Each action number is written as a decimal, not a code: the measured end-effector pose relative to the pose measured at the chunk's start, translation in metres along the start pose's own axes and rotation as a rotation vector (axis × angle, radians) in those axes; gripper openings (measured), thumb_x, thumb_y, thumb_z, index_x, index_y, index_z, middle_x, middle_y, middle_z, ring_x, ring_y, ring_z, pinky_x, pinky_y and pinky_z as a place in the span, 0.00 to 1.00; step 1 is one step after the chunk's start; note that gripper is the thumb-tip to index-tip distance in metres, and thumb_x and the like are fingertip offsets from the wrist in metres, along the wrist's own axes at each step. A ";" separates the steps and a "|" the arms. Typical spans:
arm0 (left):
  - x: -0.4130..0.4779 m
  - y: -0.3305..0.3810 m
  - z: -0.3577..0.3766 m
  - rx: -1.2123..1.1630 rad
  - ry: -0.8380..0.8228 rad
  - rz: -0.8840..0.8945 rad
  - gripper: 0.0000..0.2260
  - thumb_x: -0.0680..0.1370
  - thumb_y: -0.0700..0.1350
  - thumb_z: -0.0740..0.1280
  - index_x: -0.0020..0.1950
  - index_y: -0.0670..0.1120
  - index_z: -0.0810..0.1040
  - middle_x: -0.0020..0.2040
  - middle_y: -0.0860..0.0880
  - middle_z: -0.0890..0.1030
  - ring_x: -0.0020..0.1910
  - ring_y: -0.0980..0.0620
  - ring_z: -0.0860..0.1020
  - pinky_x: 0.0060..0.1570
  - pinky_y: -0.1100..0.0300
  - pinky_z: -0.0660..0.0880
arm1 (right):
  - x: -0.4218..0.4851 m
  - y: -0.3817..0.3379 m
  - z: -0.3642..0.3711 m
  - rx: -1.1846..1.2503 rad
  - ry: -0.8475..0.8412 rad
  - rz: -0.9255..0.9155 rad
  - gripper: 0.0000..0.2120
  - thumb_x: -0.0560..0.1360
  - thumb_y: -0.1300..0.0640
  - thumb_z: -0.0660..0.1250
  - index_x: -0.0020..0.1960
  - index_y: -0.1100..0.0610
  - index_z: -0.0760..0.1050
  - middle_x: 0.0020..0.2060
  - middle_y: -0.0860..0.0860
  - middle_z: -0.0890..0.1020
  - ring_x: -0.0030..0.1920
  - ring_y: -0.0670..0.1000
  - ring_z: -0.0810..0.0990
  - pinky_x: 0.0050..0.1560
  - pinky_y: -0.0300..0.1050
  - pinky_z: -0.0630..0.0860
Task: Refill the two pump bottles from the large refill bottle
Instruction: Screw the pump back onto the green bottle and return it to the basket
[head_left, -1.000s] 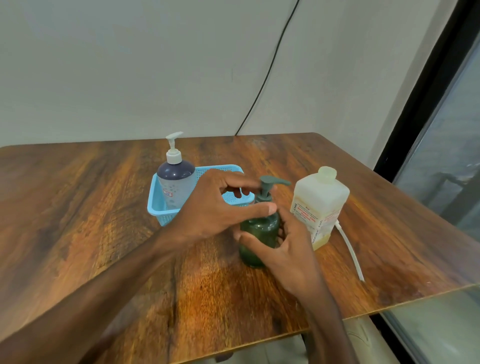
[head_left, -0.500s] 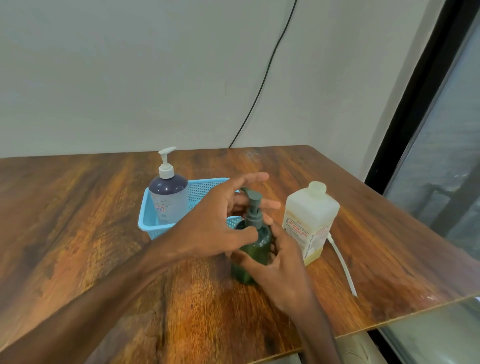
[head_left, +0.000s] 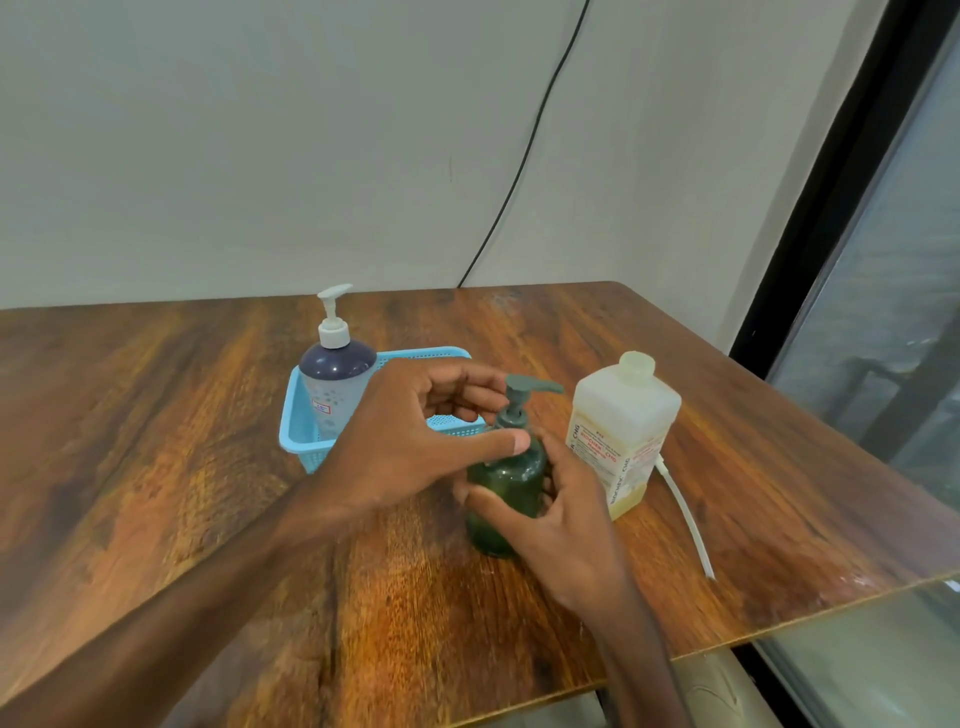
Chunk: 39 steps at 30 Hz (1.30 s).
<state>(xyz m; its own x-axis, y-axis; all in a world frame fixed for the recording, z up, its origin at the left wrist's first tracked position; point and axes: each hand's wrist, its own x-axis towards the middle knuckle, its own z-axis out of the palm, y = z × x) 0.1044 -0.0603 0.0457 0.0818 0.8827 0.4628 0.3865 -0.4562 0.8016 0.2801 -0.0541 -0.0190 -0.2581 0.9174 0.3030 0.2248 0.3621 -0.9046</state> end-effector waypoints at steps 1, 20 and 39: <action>0.001 0.001 -0.002 0.001 -0.022 -0.007 0.20 0.68 0.45 0.83 0.58 0.50 0.84 0.49 0.56 0.87 0.50 0.57 0.86 0.52 0.63 0.82 | 0.000 0.000 0.000 0.007 -0.002 0.003 0.31 0.68 0.41 0.79 0.67 0.42 0.73 0.60 0.40 0.83 0.61 0.43 0.82 0.62 0.50 0.80; -0.010 0.001 0.012 0.216 0.069 -0.001 0.16 0.71 0.52 0.81 0.56 0.55 0.84 0.50 0.62 0.86 0.53 0.66 0.83 0.58 0.63 0.80 | -0.001 0.000 -0.002 -0.002 -0.031 -0.018 0.29 0.71 0.45 0.78 0.69 0.42 0.71 0.60 0.35 0.81 0.61 0.36 0.79 0.60 0.39 0.80; -0.003 -0.001 0.016 0.236 0.015 0.064 0.08 0.73 0.56 0.78 0.50 0.55 0.88 0.40 0.62 0.84 0.38 0.59 0.79 0.37 0.63 0.76 | -0.001 0.002 -0.001 0.013 -0.026 -0.059 0.28 0.72 0.48 0.78 0.70 0.48 0.72 0.60 0.40 0.82 0.61 0.41 0.81 0.61 0.48 0.81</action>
<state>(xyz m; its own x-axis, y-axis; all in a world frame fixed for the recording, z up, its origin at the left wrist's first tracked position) 0.1187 -0.0607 0.0372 0.1002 0.8501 0.5170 0.5846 -0.4708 0.6607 0.2817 -0.0540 -0.0212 -0.2949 0.8899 0.3479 0.1962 0.4128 -0.8895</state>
